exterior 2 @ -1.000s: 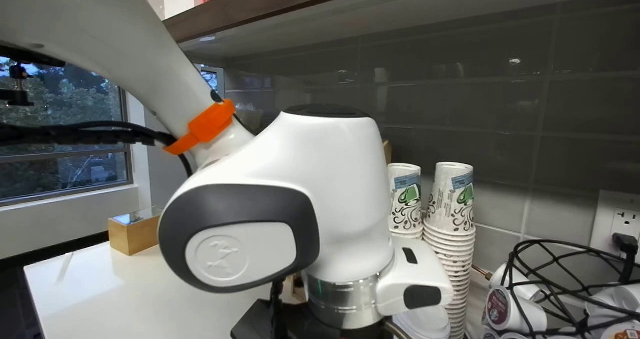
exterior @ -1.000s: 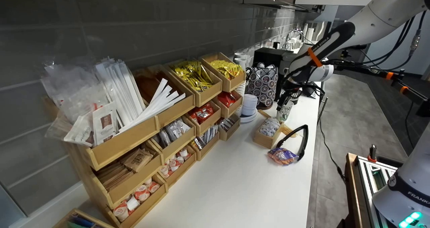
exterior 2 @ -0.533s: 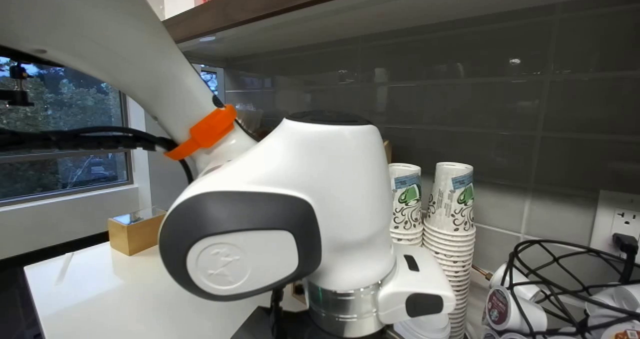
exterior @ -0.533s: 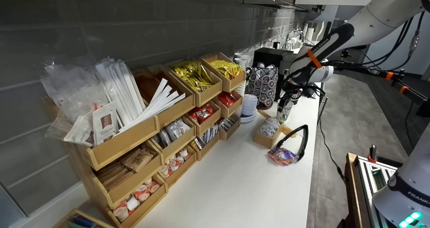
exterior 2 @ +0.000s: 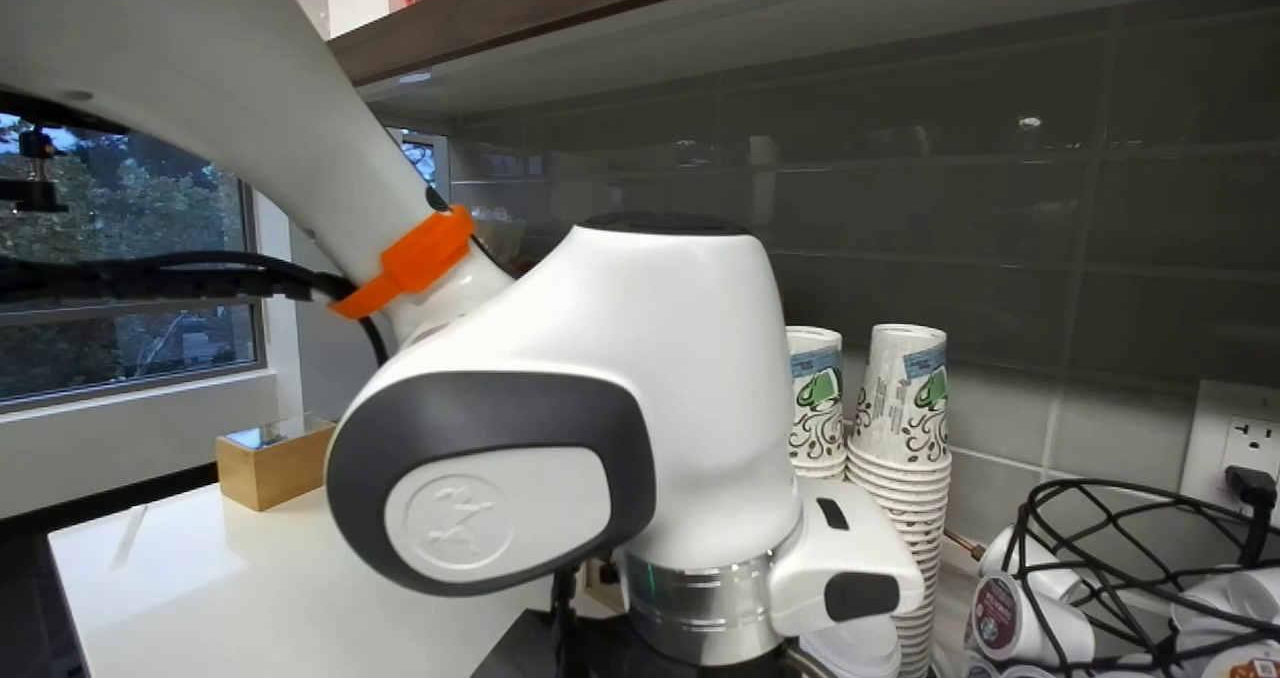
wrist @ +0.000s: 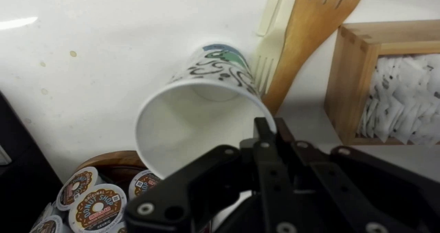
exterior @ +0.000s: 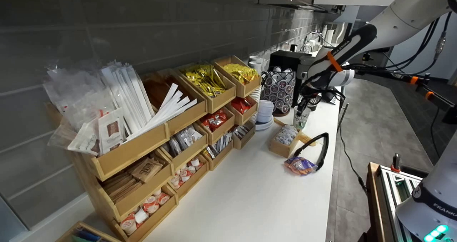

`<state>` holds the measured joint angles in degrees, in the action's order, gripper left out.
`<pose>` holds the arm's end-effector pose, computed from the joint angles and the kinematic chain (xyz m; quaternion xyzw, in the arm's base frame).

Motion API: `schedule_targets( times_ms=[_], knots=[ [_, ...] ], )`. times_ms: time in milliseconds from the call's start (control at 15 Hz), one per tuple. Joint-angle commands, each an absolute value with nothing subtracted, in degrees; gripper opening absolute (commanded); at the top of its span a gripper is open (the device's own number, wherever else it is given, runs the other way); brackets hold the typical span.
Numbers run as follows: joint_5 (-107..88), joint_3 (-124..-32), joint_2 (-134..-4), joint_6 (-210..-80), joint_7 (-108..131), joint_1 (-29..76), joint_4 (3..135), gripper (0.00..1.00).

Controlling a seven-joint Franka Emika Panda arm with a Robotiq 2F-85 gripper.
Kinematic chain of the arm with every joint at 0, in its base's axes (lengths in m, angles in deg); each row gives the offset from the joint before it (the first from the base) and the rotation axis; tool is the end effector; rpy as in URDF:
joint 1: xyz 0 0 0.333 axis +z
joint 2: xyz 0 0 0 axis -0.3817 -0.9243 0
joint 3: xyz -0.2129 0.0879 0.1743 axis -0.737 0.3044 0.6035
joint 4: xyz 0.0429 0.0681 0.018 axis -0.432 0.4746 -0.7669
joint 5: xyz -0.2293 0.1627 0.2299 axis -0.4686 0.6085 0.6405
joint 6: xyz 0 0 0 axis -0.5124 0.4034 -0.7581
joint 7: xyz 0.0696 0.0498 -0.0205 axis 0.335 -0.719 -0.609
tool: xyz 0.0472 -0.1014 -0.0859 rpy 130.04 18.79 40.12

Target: Put the cup in the top cabinet

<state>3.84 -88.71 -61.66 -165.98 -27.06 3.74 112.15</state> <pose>0.4254 -0.2864 0.2479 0.9921 -0.0669 0.0995 0.0364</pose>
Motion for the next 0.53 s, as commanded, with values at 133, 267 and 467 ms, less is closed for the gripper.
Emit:
schedule_targets(
  times_ms=[133,267,467],
  knots=[
    [1.25,-88.09,-60.18,-163.41,-24.7,3.41,111.6,0.01],
    [0.03,-88.21,-59.15,-162.21,-23.63,3.71,111.67,0.01],
    [-1.09,-87.93,-56.81,-159.17,-22.59,4.22,111.63,0.01]
  ],
)
